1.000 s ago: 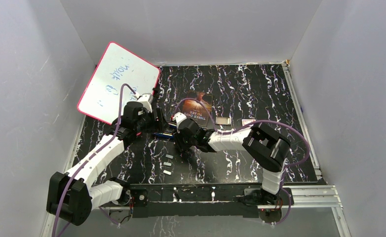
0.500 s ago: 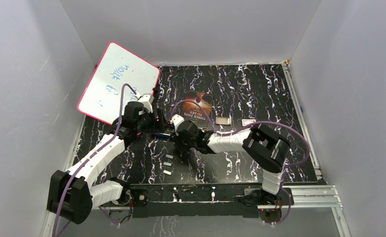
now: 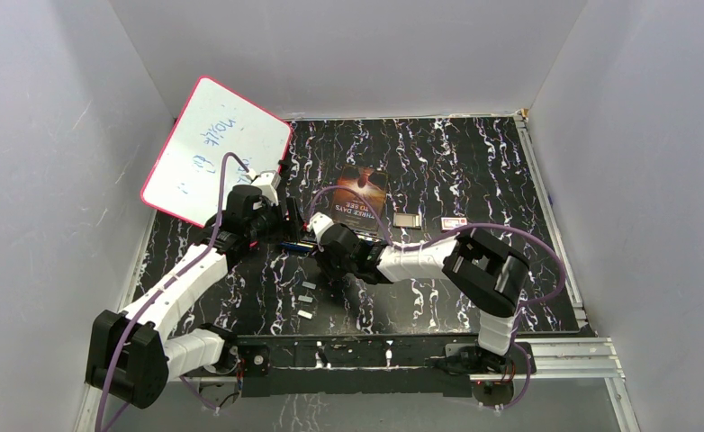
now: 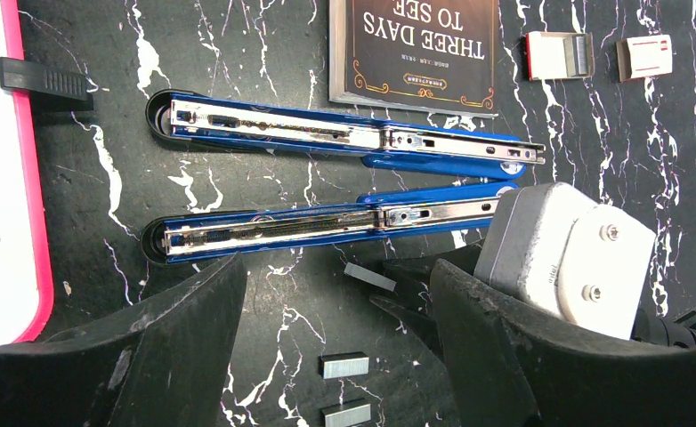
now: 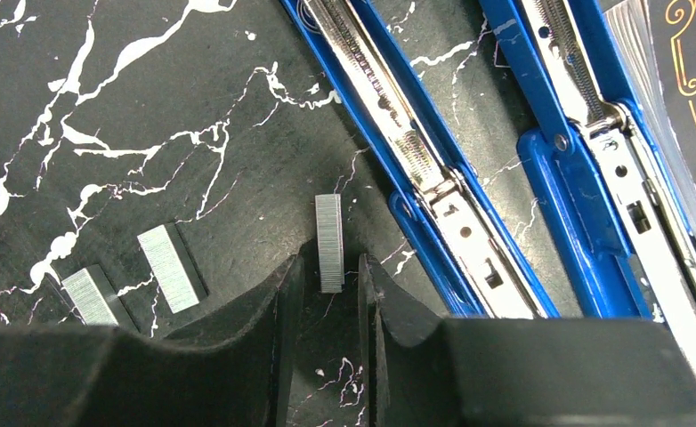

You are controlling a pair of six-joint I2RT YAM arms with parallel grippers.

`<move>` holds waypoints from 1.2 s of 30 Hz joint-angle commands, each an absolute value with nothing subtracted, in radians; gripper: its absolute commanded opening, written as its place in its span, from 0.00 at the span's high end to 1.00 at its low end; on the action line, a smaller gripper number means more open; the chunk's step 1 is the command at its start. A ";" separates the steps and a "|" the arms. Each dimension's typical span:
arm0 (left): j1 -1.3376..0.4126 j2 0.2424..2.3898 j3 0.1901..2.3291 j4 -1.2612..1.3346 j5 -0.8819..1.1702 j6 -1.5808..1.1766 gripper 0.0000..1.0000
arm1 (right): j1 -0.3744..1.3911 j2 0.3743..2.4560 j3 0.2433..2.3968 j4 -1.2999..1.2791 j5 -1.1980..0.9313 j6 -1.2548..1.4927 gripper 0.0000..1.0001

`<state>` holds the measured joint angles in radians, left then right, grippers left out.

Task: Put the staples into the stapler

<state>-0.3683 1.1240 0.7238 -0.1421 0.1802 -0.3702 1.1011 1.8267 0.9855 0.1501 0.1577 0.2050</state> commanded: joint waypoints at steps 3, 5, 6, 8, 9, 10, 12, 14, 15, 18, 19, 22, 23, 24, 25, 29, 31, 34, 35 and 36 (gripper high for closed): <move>-0.359 1.107 0.720 -0.137 0.193 -0.377 0.26 | 1.113 1.818 0.951 0.038 0.175 0.188 0.67; -0.359 1.105 0.720 -0.130 0.201 -0.393 0.26 | 1.113 1.813 0.945 0.049 0.176 0.190 0.69; -0.358 1.103 0.720 -0.126 0.206 -0.402 0.26 | 1.113 1.812 0.942 0.054 0.175 0.190 0.70; -0.358 1.098 0.717 -0.118 0.213 -0.421 0.26 | 1.113 1.809 0.942 0.061 0.178 0.190 0.72; -0.357 1.095 0.715 -0.115 0.214 -0.431 0.26 | 1.113 1.808 0.939 0.065 0.180 0.191 0.74; -0.357 1.091 0.713 -0.112 0.215 -0.442 0.26 | 1.113 1.804 0.936 0.070 0.179 0.193 0.75; -0.356 1.081 0.707 -0.104 0.214 -0.466 0.26 | 1.113 1.796 0.929 0.085 0.174 0.193 0.78; -0.353 1.069 0.704 -0.099 0.208 -0.495 0.26 | 1.113 1.783 0.924 0.102 0.173 0.192 0.80; -0.351 1.062 0.703 -0.098 0.197 -0.513 0.26 | 1.113 1.775 0.923 0.112 0.171 0.191 0.81; -0.350 1.033 0.698 -0.091 0.176 -0.583 0.25 | 1.113 1.750 0.916 0.151 0.157 0.185 0.83; -0.350 1.020 0.696 -0.085 0.170 -0.598 0.25 | 1.113 1.749 0.910 0.164 0.149 0.182 0.83; -0.349 0.988 0.698 -0.082 0.145 -0.632 0.25 | 1.113 1.702 0.901 0.199 0.124 0.177 0.84; -0.350 0.976 0.699 -0.085 0.136 -0.643 0.25 | 1.112 1.686 0.896 0.211 0.115 0.175 0.84; -0.350 0.969 0.701 -0.085 0.130 -0.655 0.25 | 1.113 1.670 0.889 0.223 0.106 0.176 0.85; -0.350 0.962 0.700 -0.083 0.129 -0.669 0.25 | 1.113 1.652 0.881 0.233 0.105 0.177 0.85; -0.348 0.941 0.701 -0.068 0.146 -0.739 0.24 | 1.113 1.544 0.838 0.289 0.136 0.202 0.86; -0.349 0.926 0.702 -0.036 0.167 -0.784 0.24 | 1.113 1.476 0.805 0.335 0.170 0.212 0.88; -0.348 0.903 0.709 0.058 0.212 -0.844 0.24 | 1.112 1.369 0.753 0.437 0.262 0.211 0.89; -0.349 0.899 0.719 0.098 0.238 -0.852 0.24 | 1.112 1.339 0.751 0.456 0.295 0.210 0.90; -0.350 0.899 0.732 0.128 0.258 -0.853 0.24 | 1.112 1.311 0.756 0.466 0.327 0.206 0.90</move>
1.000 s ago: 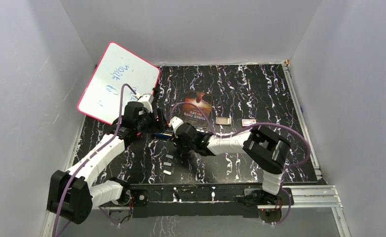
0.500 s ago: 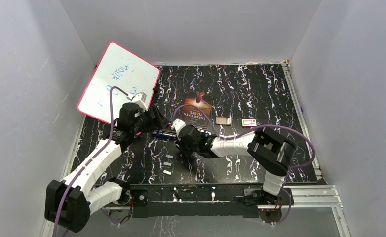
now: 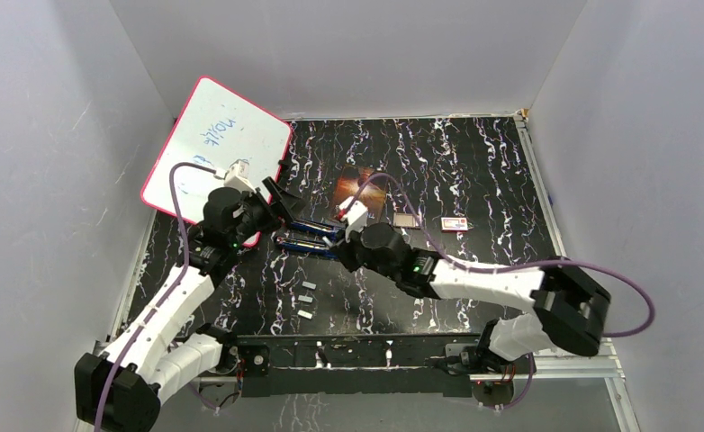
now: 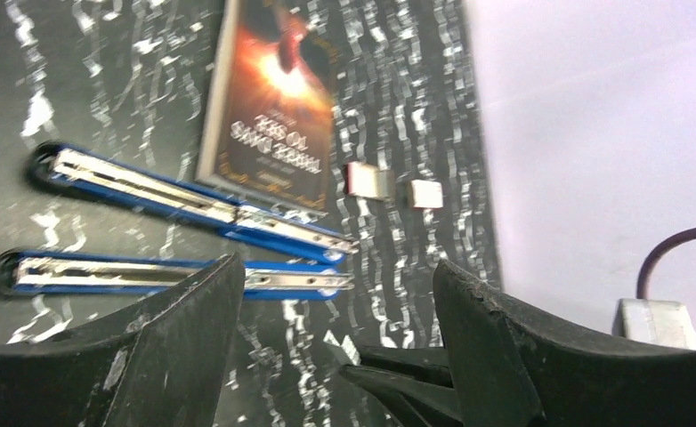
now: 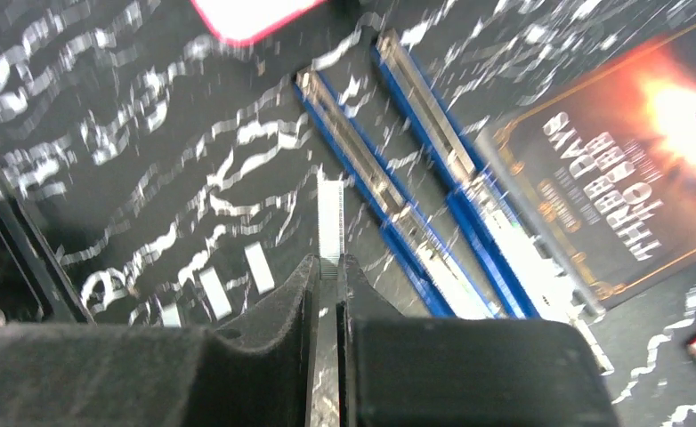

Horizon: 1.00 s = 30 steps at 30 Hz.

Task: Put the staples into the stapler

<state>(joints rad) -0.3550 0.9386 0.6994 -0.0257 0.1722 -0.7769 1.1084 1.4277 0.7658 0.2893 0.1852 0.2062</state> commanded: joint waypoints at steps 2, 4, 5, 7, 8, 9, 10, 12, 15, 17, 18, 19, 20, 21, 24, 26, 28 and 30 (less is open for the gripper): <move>-0.350 0.901 0.765 0.172 0.281 -0.855 0.25 | 1.112 1.266 0.776 0.473 0.396 0.205 0.91; -0.350 0.906 0.784 0.218 0.293 -0.857 0.25 | 1.111 1.228 0.797 0.482 0.455 0.217 0.92; -0.352 0.911 0.788 0.241 0.298 -0.861 0.25 | 1.111 1.213 0.807 0.485 0.477 0.227 0.93; -0.362 0.922 0.787 0.289 0.304 -0.872 0.25 | 1.109 1.185 0.829 0.493 0.495 0.245 0.94; -0.369 0.934 0.786 0.304 0.305 -0.875 0.25 | 1.109 1.178 0.840 0.496 0.495 0.253 0.94; -0.378 0.947 0.787 0.320 0.308 -0.879 0.25 | 1.108 1.177 0.861 0.494 0.492 0.261 0.95; -0.391 0.959 0.786 0.336 0.309 -0.884 0.25 | 1.108 1.179 0.879 0.483 0.490 0.267 0.95; -0.429 0.983 0.790 0.374 0.306 -0.887 0.25 | 1.106 1.185 0.910 0.458 0.486 0.282 0.95; -0.509 1.003 0.811 0.388 0.265 -0.842 0.25 | 1.105 1.183 0.924 0.454 0.471 0.297 0.95; -0.547 1.010 0.816 0.399 0.245 -0.818 0.25 | 1.105 1.182 0.929 0.453 0.468 0.303 0.95; -0.557 1.010 0.815 0.407 0.242 -0.816 0.25 | 1.105 1.181 0.932 0.447 0.469 0.303 0.95; -0.563 1.012 0.812 0.419 0.241 -0.818 0.25 | 1.104 1.181 0.933 0.444 0.469 0.304 0.95; -0.569 1.013 0.809 0.424 0.240 -0.821 0.25 | 1.104 1.182 0.933 0.440 0.469 0.307 0.95; -0.571 1.012 0.807 0.428 0.241 -0.823 0.25 | 1.104 1.182 0.933 0.437 0.471 0.311 0.95; -0.575 1.006 0.802 0.430 0.231 -0.821 0.25 | 1.104 1.182 0.931 0.431 0.468 0.319 0.96; -0.576 1.005 0.801 0.428 0.225 -0.818 0.27 | 1.104 1.181 0.931 0.427 0.466 0.321 0.96; -0.575 1.009 0.805 0.415 0.218 -0.818 0.31 | 1.104 1.180 0.931 0.427 0.461 0.322 0.96; -0.576 1.019 0.810 0.404 0.215 -0.821 0.37 | 1.103 1.183 0.932 0.427 0.454 0.324 0.96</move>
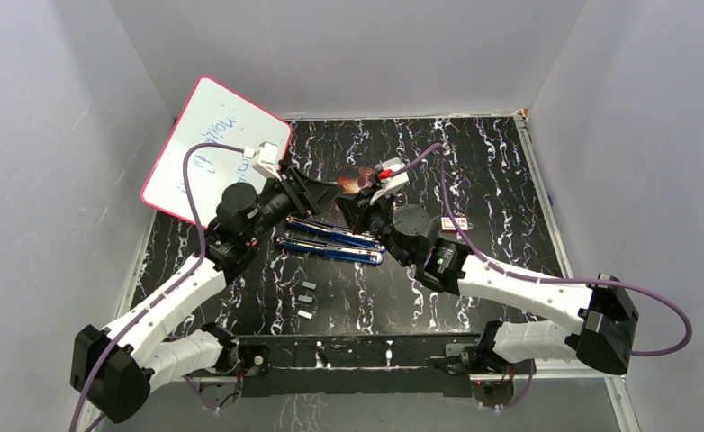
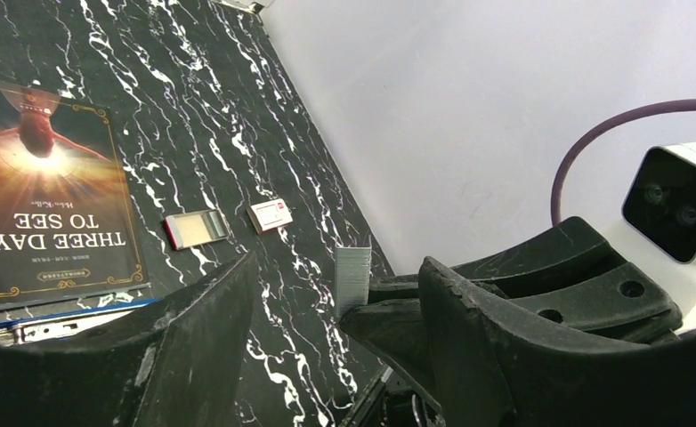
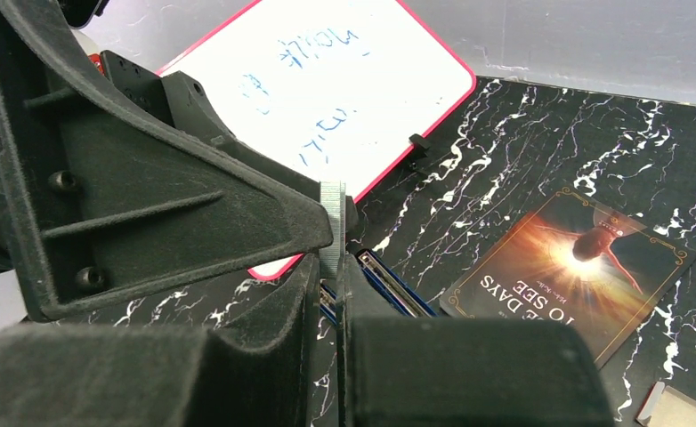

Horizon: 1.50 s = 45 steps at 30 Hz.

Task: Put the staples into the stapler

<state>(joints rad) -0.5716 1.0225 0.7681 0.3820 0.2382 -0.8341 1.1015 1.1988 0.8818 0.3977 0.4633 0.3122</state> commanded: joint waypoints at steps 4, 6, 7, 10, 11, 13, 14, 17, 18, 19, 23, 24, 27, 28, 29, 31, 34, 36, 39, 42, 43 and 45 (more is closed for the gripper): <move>-0.577 1.037 0.818 0.418 0.235 -0.832 0.52 | 1.103 1.183 0.933 0.428 0.451 0.324 0.96; -0.578 1.042 0.819 0.430 0.245 -0.834 0.58 | 1.103 1.184 0.933 0.427 0.452 0.323 0.96; -0.577 1.044 0.818 0.435 0.249 -0.835 0.61 | 1.103 1.184 0.933 0.428 0.452 0.322 0.96; -0.578 1.050 0.818 0.446 0.258 -0.835 0.71 | 1.102 1.184 0.933 0.427 0.454 0.321 0.96; -0.578 1.053 0.820 0.448 0.262 -0.837 0.74 | 1.102 1.185 0.933 0.428 0.455 0.320 0.96; -0.578 1.059 0.825 0.450 0.273 -0.841 0.82 | 1.102 1.185 0.931 0.427 0.458 0.318 0.96; -0.578 1.062 0.827 0.447 0.278 -0.843 0.86 | 1.103 1.184 0.930 0.428 0.462 0.317 0.96; -0.580 1.068 0.834 0.436 0.287 -0.847 1.00 | 1.103 1.178 0.926 0.426 0.469 0.315 0.88; -0.579 1.068 0.837 0.432 0.286 -0.845 1.00 | 1.103 1.175 0.922 0.429 0.463 0.310 0.78; -0.579 1.068 0.839 0.422 0.284 -0.841 1.00 | 1.103 1.168 0.918 0.427 0.457 0.303 0.69; -0.579 1.061 0.877 0.329 0.273 -0.741 1.00 | 1.102 1.107 0.887 0.370 0.440 0.261 0.42; -0.579 1.060 0.894 0.284 0.266 -0.693 1.00 | 1.103 1.081 0.876 0.345 0.430 0.247 0.36; -0.578 1.053 0.936 0.175 0.255 -0.539 1.00 | 1.102 0.958 0.819 0.276 0.429 0.221 0.27; -0.578 1.051 0.940 0.148 0.270 -0.475 1.00 | 1.102 0.915 0.792 0.266 0.435 0.216 0.26; -0.579 1.049 0.947 0.114 0.287 -0.418 1.00 | 1.103 0.870 0.766 0.265 0.456 0.208 0.26; -0.577 1.049 0.943 0.054 0.338 -0.293 1.00 | 1.103 0.796 0.724 0.253 0.519 0.183 0.25; -0.579 1.051 0.894 0.001 0.507 -0.087 1.00 | 1.103 0.753 0.719 0.179 0.686 0.177 0.25; -0.594 1.073 0.870 -0.076 0.642 0.094 1.00 | 1.103 0.763 0.756 0.099 0.798 0.194 0.25; -0.676 1.117 0.870 -0.270 0.666 0.342 1.00 | 1.103 0.777 0.807 0.022 0.849 0.184 0.24; -0.770 1.153 0.855 -0.338 0.582 0.464 1.00 | 1.103 0.755 0.793 0.042 0.863 0.187 0.24; -0.792 1.168 0.852 -0.353 0.558 0.495 1.00 | 1.103 0.742 0.782 0.053 0.866 0.193 0.24; -0.833 1.202 0.851 -0.391 0.523 0.552 1.00 | 1.103 0.714 0.761 0.069 0.875 0.208 0.24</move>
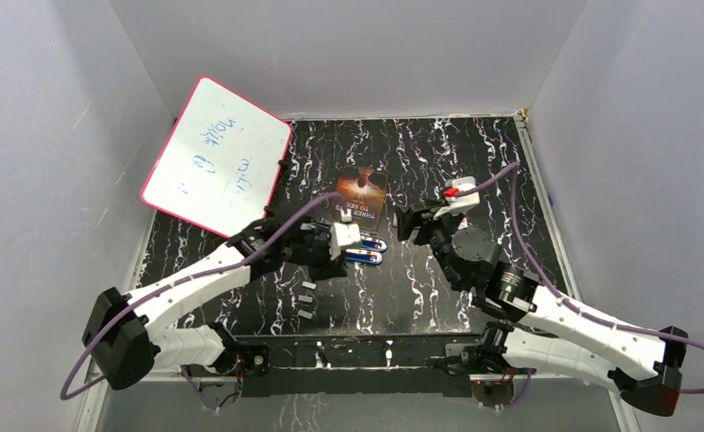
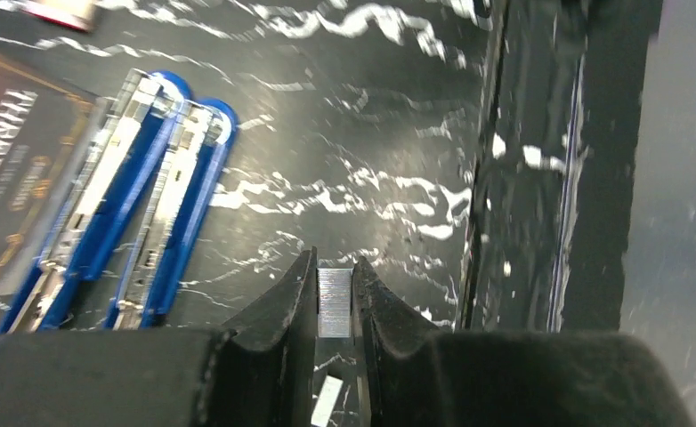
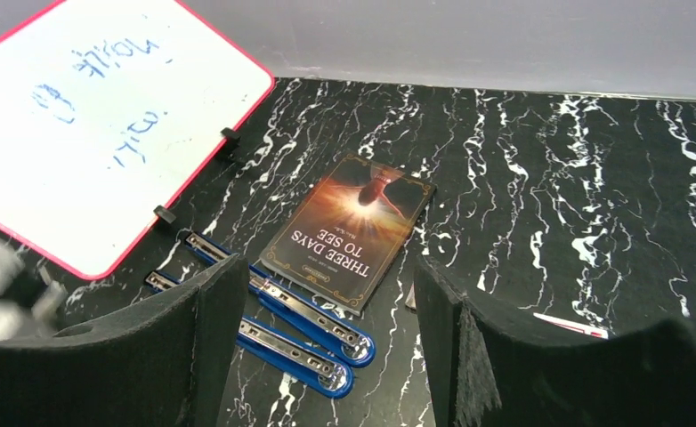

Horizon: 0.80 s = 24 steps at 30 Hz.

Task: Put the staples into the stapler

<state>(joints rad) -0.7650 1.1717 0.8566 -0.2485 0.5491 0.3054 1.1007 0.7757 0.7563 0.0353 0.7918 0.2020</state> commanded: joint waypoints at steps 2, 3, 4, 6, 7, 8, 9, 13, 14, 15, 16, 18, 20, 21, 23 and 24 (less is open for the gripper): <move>-0.868 1.240 0.849 -0.419 0.484 0.595 1.00 | 1.103 0.692 0.749 0.070 0.882 0.221 0.24; -0.885 1.260 0.848 -0.434 0.467 0.612 1.00 | 1.103 0.682 0.745 0.067 0.884 0.226 0.24; -0.907 1.283 0.849 -0.447 0.450 0.628 1.00 | 1.102 0.676 0.742 0.067 0.886 0.226 0.24; -0.953 1.337 0.845 -0.459 0.384 0.637 1.00 | 1.103 0.670 0.739 0.064 0.894 0.227 0.24; -0.972 1.358 0.844 -0.465 0.354 0.637 1.00 | 1.102 0.670 0.739 0.062 0.897 0.228 0.24; -0.987 1.388 0.845 -0.471 0.333 0.639 1.00 | 1.103 0.670 0.739 0.059 0.902 0.229 0.24; -0.997 1.412 0.849 -0.478 0.313 0.641 1.00 | 1.103 0.670 0.739 0.058 0.907 0.232 0.24; -1.023 1.473 0.857 -0.482 0.246 0.663 1.00 | 1.102 0.667 0.734 0.060 0.913 0.244 0.24; -1.027 1.486 0.859 -0.482 0.231 0.673 1.00 | 1.102 0.669 0.733 0.061 0.913 0.244 0.24; -1.030 1.500 0.860 -0.484 0.220 0.683 1.00 | 1.103 0.671 0.733 0.061 0.913 0.244 0.24; -1.033 1.511 0.862 -0.487 0.210 0.692 1.00 | 1.102 0.674 0.734 0.061 0.913 0.244 0.24; -1.040 1.529 0.865 -0.492 0.199 0.705 1.00 | 1.102 0.680 0.736 0.060 0.913 0.244 0.24; -1.041 1.539 0.870 -0.492 0.188 0.716 1.00 | 1.103 0.686 0.736 0.061 0.910 0.243 0.24; -1.042 1.544 0.871 -0.492 0.182 0.719 0.99 | 1.102 0.690 0.734 0.060 0.910 0.243 0.24; -1.043 1.553 0.869 -0.492 0.173 0.724 0.95 | 1.103 0.696 0.736 0.061 0.908 0.244 0.24; -1.042 1.558 0.866 -0.494 0.169 0.728 0.93 | 1.102 0.698 0.738 0.063 0.907 0.244 0.24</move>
<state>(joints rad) -1.0348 1.5425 0.8524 -0.4603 0.2119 0.6880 1.1007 0.6960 0.7288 0.0238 0.8879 0.2340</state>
